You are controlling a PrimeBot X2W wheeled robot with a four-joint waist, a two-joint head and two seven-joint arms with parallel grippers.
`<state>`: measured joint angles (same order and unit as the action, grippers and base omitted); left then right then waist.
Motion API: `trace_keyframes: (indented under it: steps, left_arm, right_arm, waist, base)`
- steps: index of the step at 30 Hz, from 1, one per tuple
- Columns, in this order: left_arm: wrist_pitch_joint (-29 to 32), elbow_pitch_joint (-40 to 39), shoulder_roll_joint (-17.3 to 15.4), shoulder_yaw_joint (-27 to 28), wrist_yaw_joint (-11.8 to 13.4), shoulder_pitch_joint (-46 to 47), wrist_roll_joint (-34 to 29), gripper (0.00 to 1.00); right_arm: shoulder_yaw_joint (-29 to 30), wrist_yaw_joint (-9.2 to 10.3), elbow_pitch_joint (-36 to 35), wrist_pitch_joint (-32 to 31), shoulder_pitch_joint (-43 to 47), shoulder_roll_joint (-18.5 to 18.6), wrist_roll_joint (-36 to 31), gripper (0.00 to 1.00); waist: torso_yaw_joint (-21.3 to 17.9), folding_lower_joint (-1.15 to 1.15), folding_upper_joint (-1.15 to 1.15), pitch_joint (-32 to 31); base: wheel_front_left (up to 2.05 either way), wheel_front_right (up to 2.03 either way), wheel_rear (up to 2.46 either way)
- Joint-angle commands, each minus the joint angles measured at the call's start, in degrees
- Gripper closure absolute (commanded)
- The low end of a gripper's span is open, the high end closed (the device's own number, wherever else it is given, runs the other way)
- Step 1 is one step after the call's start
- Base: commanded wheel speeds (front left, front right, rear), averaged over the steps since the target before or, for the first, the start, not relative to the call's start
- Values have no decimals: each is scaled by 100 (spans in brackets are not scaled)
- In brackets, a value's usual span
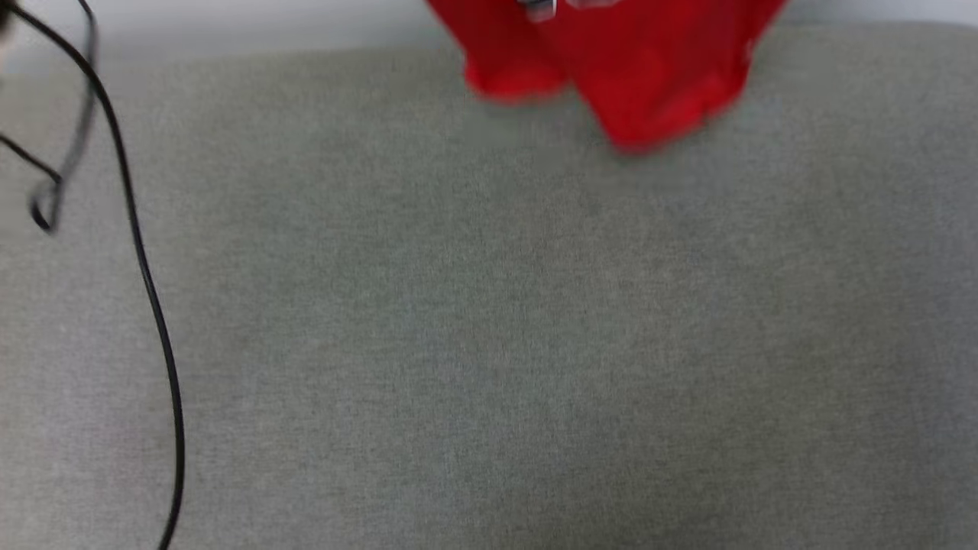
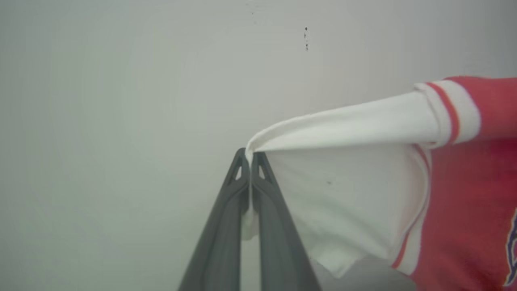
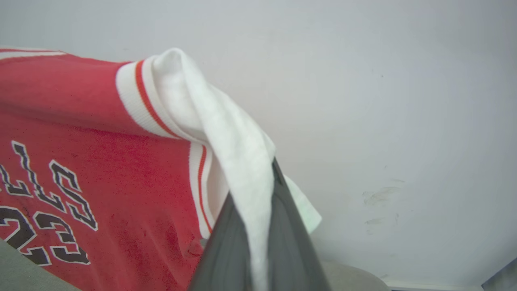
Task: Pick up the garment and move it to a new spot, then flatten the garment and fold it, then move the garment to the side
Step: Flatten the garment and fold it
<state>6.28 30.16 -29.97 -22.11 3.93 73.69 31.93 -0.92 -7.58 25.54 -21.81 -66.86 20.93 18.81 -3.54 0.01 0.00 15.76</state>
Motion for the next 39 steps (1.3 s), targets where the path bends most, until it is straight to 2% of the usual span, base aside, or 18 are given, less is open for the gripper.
trace_keyframes:
  steps: [1,7,8,9,14,20,26,29,35,39]
  left_arm:
    - [-120,137,-111,31,-5,375,-114,100]
    - [-617,799,65,53,-169,1369,-233,100]
    - [-673,910,96,64,-180,1477,-214,100]
    - [-910,1315,228,96,-226,1610,-167,100]
    - [-1281,1959,434,140,-373,1514,-13,100]
    - [-1579,2669,632,157,-652,1088,196,100]
    - [-1759,3214,801,302,-980,192,619,100]
    - [-1888,3363,881,357,-1084,-518,853,100]
    - [-2069,3295,937,425,-1131,-1987,1224,100]
    - [-2125,2984,888,442,-1131,-2952,1408,100]
  right_arm:
    - [35,16,139,161,-368,25,-115,100]
    - [44,15,749,728,-1489,-238,-345,100]
    - [28,15,853,791,-1628,-313,-356,100]
    - [-48,15,1247,1038,-1890,-516,-400,100]
    - [-309,14,1900,1379,-2059,-814,-346,100]
    - [-790,14,2520,1686,-1786,-897,-75,100]
    - [-1386,13,2695,2074,-919,-825,501,100]
    - [-1699,13,2578,2328,-110,-689,836,100]
    - [-2149,14,2103,2658,1601,-310,1488,100]
    - [-2230,14,1756,2758,2601,-26,1745,100]
  waist:
    - [-9,-1,0,378]
    - [43,-1,0,1009]
    - [47,-1,0,1130]
    - [58,-1,0,1433]
    - [78,-1,0,1782]
    - [71,-1,0,1830]
    - [45,-1,0,1457]
    - [76,-1,0,1072]
    - [136,-1,0,319]
    - [173,-1,0,-164]
  base:
    - [0,0,0]
    - [0,0,0]
    - [0,0,0]
    - [0,0,0]
    - [0,0,0]
    - [0,0,0]
    - [0,0,0]
    - [0,0,0]
    - [0,0,0]
    - [0,0,0]
